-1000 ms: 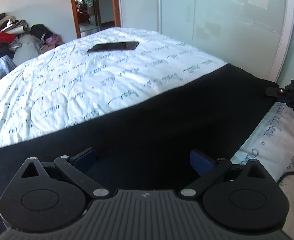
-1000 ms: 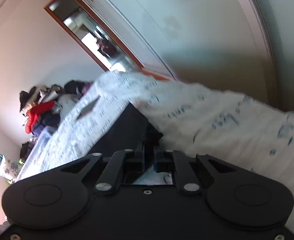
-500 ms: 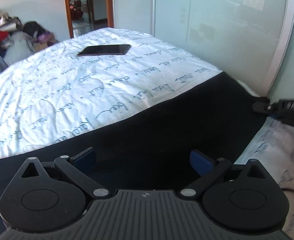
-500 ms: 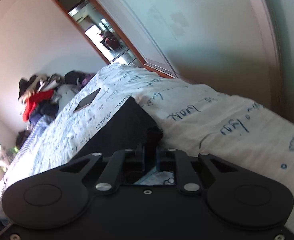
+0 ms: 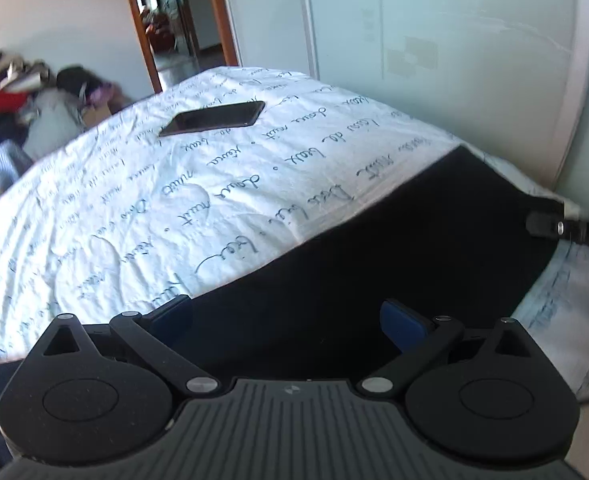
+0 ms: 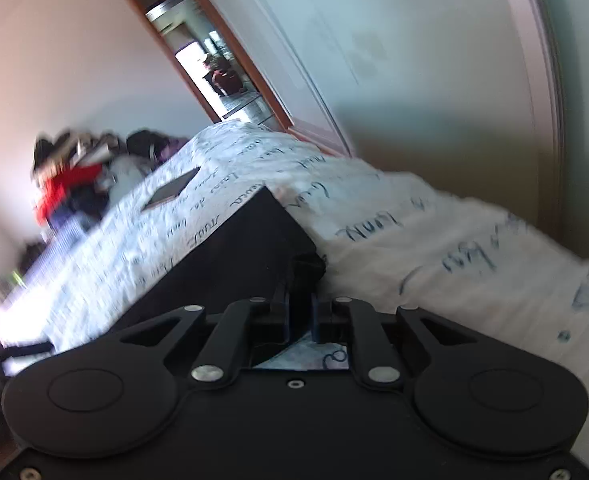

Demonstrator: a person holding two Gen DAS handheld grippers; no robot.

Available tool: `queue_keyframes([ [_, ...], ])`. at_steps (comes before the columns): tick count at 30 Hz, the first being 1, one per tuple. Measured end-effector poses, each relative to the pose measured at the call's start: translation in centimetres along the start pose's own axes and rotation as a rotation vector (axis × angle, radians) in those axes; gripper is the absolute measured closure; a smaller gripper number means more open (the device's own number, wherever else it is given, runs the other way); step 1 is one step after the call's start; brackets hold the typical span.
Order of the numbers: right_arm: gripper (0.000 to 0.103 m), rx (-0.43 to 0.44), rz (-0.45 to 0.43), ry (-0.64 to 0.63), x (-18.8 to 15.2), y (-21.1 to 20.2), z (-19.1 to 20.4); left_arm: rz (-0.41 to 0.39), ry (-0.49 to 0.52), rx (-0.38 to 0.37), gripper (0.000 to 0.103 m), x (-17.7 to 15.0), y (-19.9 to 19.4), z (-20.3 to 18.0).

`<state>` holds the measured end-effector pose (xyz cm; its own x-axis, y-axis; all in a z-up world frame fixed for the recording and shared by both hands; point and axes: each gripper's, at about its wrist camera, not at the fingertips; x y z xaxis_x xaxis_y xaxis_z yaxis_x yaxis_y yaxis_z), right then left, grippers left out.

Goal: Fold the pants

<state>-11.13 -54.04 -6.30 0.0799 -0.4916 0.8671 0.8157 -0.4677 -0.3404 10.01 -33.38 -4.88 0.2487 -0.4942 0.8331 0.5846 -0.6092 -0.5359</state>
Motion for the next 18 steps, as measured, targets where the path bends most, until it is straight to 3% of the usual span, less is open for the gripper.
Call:
queue_keyframes([
  [4, 0.092, 0.028, -0.046, -0.356, -0.1, -1.3, 5.4, -0.007, -0.184, -0.118, 0.002, 2.6, 0.3, 1.7],
  [7, 0.092, 0.056, -0.049, -0.493, -0.6, -1.3, 7.9, 0.037, -0.390, -0.261, 0.002, 4.4, 1.6, 2.5],
  [9, 0.092, 0.063, -0.041, -0.529, -0.8, -1.0, 8.6, 0.065, -0.468, -0.331, 0.002, 5.1, 2.6, 2.1],
  [14, 0.092, 0.081, -0.041, -0.621, -1.2, -1.6, 9.7, 0.142, -0.445, -0.406, 0.002, 6.4, 5.6, -1.3],
  [16, 0.092, 0.094, -0.053, -0.675, -1.5, -2.0, 10.5, 0.180, -0.414, -0.415, 0.004, 6.7, 7.0, -2.5],
  [18, 0.092, 0.110, -0.064, -0.750, -2.0, -2.6, 11.8, 0.165, -0.394, -0.393, 0.008, 6.7, 7.3, -2.9],
])
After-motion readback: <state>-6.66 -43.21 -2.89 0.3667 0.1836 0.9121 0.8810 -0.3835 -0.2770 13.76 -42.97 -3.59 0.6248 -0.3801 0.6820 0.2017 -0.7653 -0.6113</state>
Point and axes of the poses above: each gripper's, at about its wrist camera, not at the fingertips, and y roughly the way its jaws point, z to its left, x to its top, and after that the axes turned 14 degrees about -z, right-handed
